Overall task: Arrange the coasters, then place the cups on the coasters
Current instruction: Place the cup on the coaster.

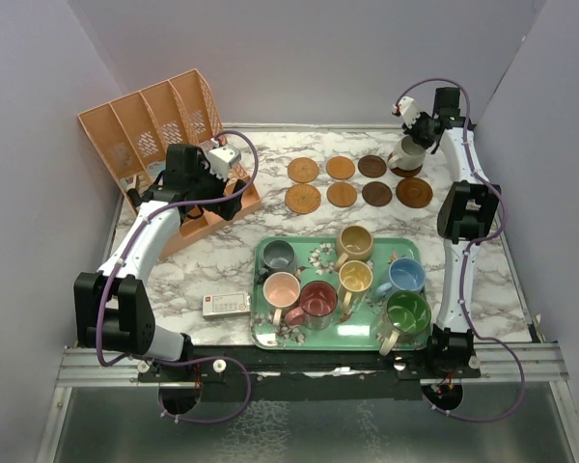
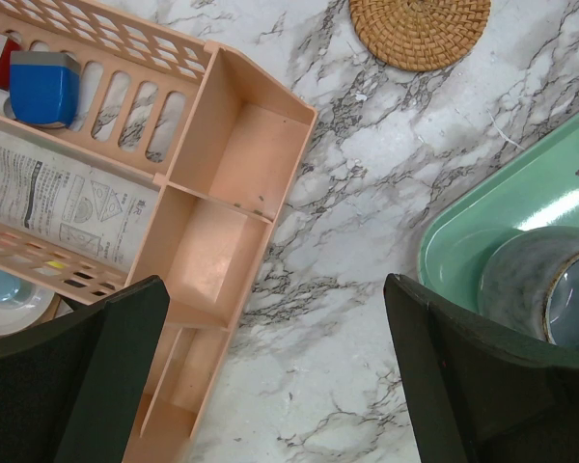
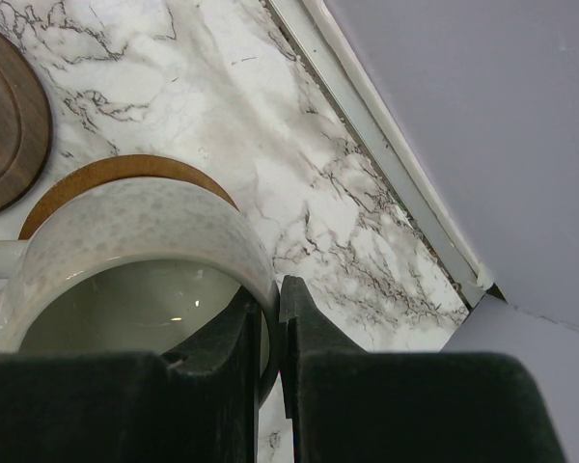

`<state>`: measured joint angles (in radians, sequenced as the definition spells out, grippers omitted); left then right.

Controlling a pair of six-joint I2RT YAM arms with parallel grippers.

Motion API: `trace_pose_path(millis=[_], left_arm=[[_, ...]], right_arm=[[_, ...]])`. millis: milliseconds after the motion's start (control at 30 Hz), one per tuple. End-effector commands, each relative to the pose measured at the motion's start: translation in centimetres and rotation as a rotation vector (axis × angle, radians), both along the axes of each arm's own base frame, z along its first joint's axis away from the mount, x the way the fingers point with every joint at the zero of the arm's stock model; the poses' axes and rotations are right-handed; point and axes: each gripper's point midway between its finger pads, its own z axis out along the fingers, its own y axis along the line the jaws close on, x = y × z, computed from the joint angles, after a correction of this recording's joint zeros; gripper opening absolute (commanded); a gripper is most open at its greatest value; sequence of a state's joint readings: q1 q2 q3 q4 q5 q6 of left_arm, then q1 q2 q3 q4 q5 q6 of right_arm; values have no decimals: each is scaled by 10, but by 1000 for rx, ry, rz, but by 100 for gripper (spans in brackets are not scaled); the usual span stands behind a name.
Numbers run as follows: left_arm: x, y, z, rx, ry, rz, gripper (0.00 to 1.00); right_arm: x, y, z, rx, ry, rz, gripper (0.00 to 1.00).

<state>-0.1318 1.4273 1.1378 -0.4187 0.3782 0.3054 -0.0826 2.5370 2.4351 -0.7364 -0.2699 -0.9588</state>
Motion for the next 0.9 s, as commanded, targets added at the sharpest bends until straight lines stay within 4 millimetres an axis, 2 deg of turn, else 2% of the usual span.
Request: trace_pose_path(millis=[0,367,867], left_arm=[[1,-2,10,-20,-37,-21,98],[1,-2,9,-19,-37,-20,98],[3,-1,7,-15,-33,-18,98]], right_arm=[[9,-7,-2,-32,-28,0,4],[9,-8,-10,-34,-19,-6,11],[16,-7,-3,-25,-58,-16,18]])
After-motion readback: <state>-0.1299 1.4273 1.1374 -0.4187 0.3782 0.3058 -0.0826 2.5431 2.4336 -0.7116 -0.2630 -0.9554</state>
